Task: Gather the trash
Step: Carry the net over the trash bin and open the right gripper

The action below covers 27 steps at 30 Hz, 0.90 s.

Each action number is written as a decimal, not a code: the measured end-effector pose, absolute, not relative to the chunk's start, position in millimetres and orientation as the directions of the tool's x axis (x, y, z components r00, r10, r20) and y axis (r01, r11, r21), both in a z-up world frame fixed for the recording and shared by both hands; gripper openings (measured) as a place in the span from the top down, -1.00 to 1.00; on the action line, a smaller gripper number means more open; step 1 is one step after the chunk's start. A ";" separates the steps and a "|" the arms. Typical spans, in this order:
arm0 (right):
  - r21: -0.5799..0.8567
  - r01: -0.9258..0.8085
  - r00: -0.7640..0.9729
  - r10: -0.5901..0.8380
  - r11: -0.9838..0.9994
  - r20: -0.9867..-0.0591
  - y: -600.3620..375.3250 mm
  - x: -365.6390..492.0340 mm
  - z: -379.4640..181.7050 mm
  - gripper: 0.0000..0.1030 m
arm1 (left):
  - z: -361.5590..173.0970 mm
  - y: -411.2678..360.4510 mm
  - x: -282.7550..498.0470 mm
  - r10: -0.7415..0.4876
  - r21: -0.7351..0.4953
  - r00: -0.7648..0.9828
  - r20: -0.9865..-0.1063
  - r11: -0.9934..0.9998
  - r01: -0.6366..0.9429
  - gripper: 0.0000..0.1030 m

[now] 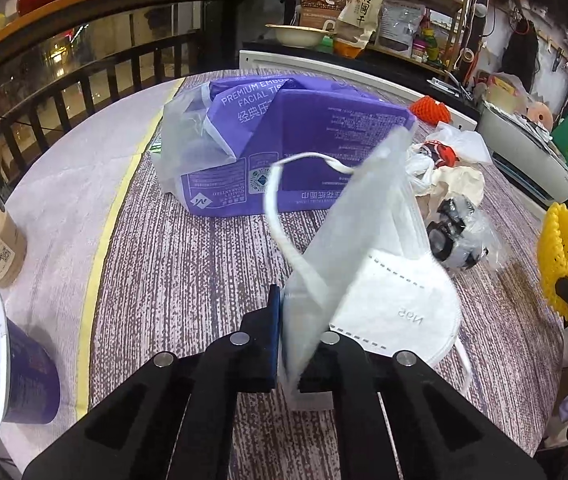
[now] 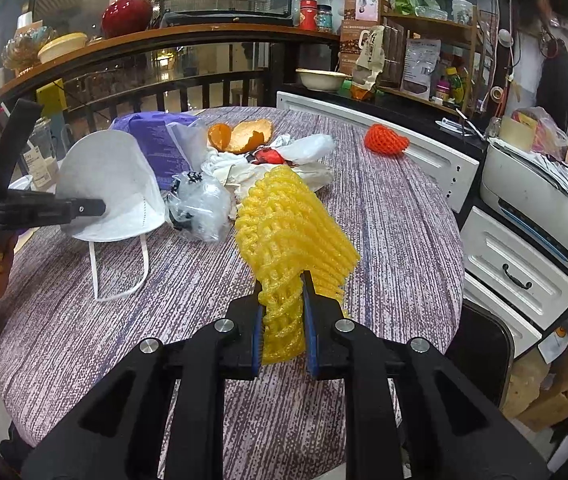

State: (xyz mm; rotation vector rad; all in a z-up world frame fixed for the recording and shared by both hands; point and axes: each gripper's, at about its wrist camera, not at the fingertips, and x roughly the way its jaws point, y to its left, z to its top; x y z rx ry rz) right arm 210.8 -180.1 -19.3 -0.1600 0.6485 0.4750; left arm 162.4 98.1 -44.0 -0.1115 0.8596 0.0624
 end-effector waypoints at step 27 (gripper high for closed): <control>0.115 -0.168 0.817 0.204 0.979 -0.539 -320.1 210.0 -17.8 0.67 | 28.9 -24.5 130.1 -0.246 -0.118 0.769 -0.590 0.969 0.219 0.93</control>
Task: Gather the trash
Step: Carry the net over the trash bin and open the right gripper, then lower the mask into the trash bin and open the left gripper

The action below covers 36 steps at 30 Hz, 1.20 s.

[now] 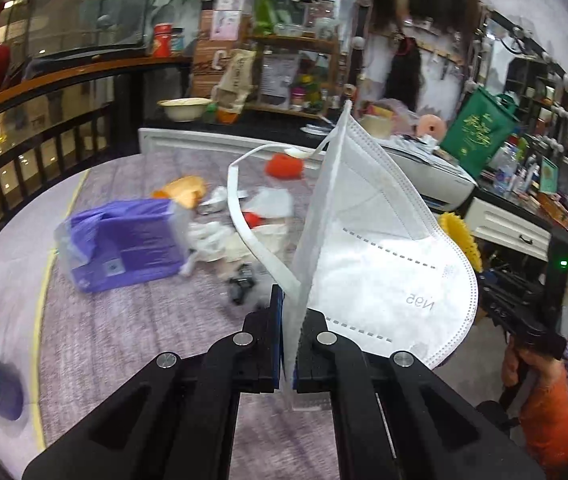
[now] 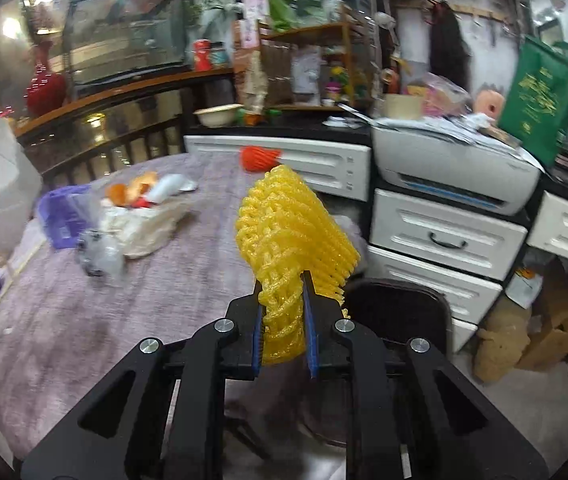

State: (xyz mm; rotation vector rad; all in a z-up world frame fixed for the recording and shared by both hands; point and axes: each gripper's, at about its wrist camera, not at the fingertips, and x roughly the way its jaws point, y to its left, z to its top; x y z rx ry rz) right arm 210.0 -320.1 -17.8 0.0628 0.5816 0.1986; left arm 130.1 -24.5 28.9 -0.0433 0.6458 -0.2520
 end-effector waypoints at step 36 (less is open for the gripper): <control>0.250 0.449 0.638 -0.112 0.858 -0.761 -536.1 186.4 -170.3 -0.19 | -90.5 -297.3 208.1 -0.327 -0.037 0.456 -0.828 0.843 0.537 0.93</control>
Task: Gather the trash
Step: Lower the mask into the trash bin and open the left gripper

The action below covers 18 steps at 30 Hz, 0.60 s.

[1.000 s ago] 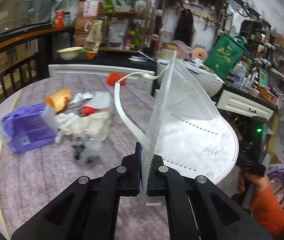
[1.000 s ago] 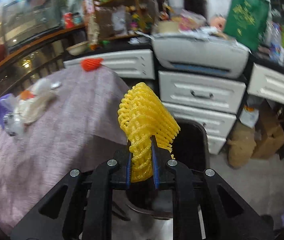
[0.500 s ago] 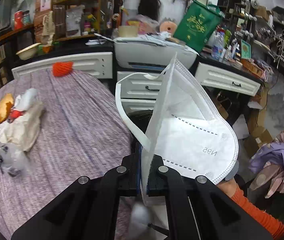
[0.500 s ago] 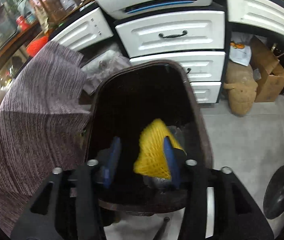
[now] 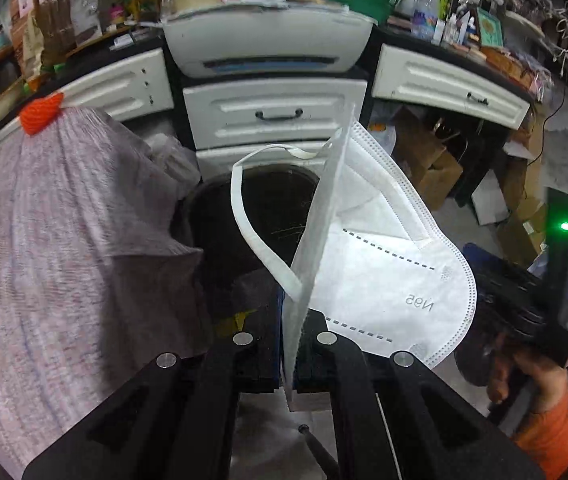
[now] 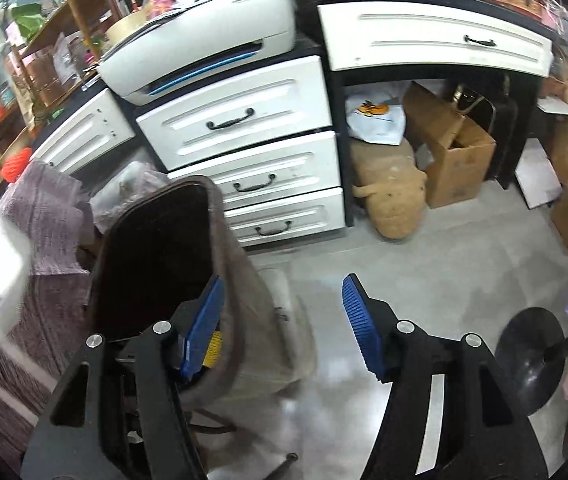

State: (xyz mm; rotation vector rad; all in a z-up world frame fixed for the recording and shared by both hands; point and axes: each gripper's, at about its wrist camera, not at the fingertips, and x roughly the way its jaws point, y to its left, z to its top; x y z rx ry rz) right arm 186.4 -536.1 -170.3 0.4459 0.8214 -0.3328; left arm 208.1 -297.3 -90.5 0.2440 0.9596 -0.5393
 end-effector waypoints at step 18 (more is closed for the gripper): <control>0.245 0.431 0.686 -0.138 0.869 -0.715 -530.8 166.2 -147.4 -0.30 | -162.1 -318.1 248.0 -0.155 0.033 0.342 -0.927 0.873 0.487 -0.17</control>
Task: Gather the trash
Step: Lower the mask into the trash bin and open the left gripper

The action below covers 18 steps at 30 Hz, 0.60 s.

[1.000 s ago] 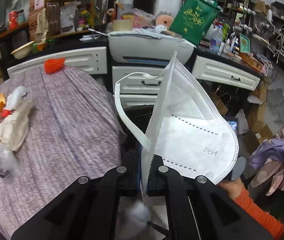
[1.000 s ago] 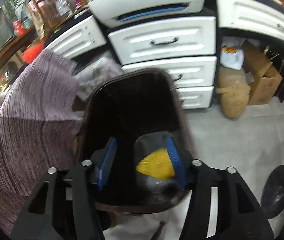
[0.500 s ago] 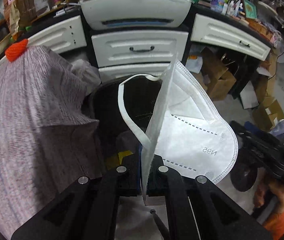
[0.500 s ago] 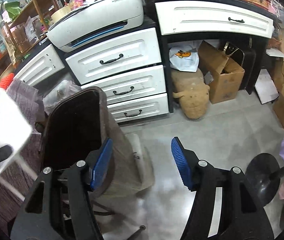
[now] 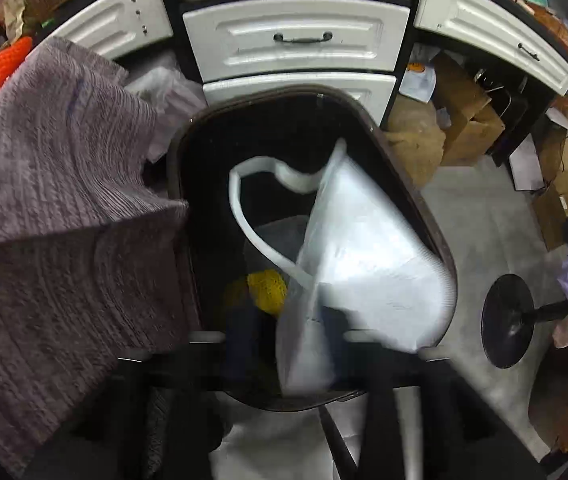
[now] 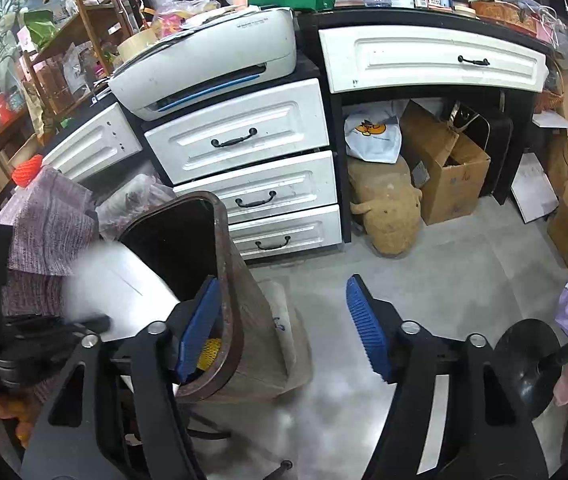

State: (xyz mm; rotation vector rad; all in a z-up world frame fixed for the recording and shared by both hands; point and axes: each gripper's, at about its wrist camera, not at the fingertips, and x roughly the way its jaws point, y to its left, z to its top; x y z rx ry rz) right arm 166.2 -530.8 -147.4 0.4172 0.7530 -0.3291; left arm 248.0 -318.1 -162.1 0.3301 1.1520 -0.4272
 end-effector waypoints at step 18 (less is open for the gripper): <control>0.240 0.446 0.727 -0.192 0.862 -0.659 -534.6 152.0 -118.0 -0.59 | -55.5 -284.4 160.6 -0.571 -0.294 0.320 -0.756 0.733 0.613 -0.78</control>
